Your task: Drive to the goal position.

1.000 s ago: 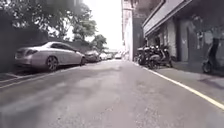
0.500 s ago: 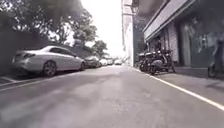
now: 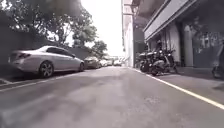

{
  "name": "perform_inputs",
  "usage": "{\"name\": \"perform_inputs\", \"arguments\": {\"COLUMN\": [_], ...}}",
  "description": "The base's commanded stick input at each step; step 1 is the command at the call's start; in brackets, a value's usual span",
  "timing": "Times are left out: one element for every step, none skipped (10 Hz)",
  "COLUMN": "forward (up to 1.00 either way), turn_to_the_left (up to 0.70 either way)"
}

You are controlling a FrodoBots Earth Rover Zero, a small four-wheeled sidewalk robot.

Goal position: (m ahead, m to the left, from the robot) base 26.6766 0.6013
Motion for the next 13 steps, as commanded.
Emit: {"name": "perform_inputs", "arguments": {"forward": [0.45,0.45,0.45,0.45,0.45,0.45,0.45,0.45,0.45,0.45,0.45,0.45,0.45], "turn_to_the_left": [0.00,0.00,0.00,0.00,0.00,0.00,0.00,0.00,0.00,0.00,-0.14,-0.27,-0.27]}}
